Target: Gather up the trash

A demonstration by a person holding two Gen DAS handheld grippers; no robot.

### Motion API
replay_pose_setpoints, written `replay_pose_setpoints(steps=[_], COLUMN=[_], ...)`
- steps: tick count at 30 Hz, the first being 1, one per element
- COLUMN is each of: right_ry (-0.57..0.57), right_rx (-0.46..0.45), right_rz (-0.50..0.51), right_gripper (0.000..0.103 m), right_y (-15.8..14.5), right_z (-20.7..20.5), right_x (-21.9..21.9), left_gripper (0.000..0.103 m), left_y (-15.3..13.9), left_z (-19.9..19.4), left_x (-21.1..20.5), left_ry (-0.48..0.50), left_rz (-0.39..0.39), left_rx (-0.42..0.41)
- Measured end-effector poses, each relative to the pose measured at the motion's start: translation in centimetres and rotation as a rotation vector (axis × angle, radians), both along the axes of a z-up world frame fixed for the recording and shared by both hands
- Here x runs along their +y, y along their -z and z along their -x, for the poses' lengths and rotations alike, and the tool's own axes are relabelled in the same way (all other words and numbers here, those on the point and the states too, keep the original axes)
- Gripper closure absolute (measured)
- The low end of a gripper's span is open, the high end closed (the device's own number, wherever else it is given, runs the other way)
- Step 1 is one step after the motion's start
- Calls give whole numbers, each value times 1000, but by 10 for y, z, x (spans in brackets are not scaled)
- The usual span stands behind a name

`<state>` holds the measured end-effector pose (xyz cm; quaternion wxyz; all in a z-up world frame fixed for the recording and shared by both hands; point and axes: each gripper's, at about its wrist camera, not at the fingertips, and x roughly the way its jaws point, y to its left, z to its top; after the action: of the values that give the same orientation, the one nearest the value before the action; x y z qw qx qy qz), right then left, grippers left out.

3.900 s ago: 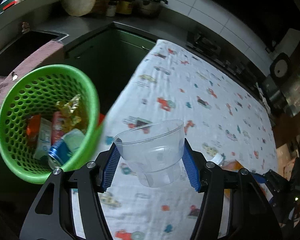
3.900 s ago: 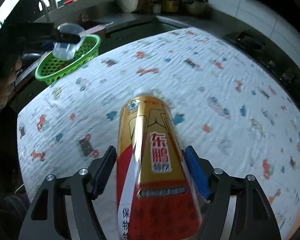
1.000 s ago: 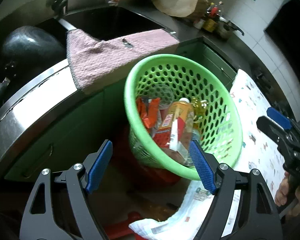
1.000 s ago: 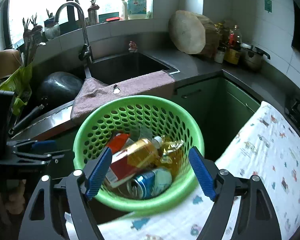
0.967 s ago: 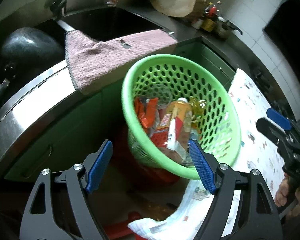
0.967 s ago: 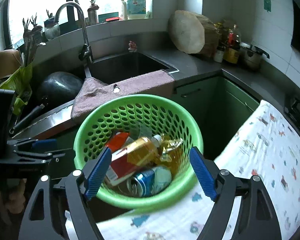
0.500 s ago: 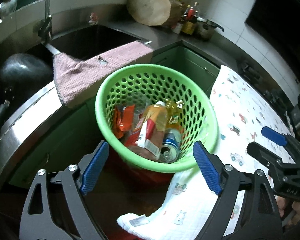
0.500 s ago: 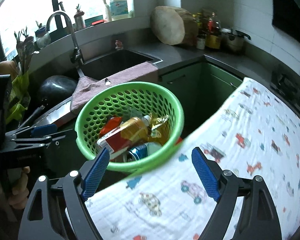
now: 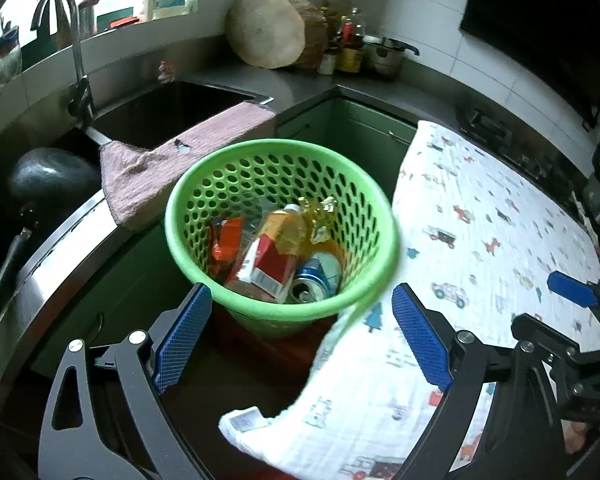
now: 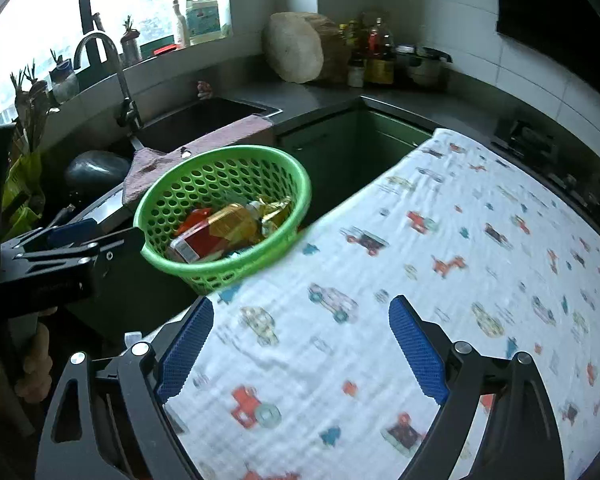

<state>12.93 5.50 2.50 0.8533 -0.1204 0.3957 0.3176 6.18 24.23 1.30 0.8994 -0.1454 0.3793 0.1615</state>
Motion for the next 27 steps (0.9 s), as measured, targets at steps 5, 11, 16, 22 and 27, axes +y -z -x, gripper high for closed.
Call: replay_pose_setpoints(steps=[5, 11, 16, 22, 27], right_ry=[58, 104, 151, 203, 235], right_rx=[16, 10, -25, -15, 10], right_rz=[-39, -67, -57, -92, -112], right_gripper=[15, 15, 13, 12, 11], right_y=[-1, 0, 2, 9, 17], right_z=[10, 27, 42, 52, 54], right_x=[-32, -64, -83, -109, -125], left_gripper=[8, 7, 6, 6, 5], left_y=[-7, -11, -10, -5, -3], left_z=[6, 13, 19, 26, 26], left_x=[-24, -53, -69, -83, -95], left_ry=[15, 51, 73, 90, 104], left_rz=[-65, -129, -141, -165, -201], left_rx=[-19, -30, -39, -28, -20])
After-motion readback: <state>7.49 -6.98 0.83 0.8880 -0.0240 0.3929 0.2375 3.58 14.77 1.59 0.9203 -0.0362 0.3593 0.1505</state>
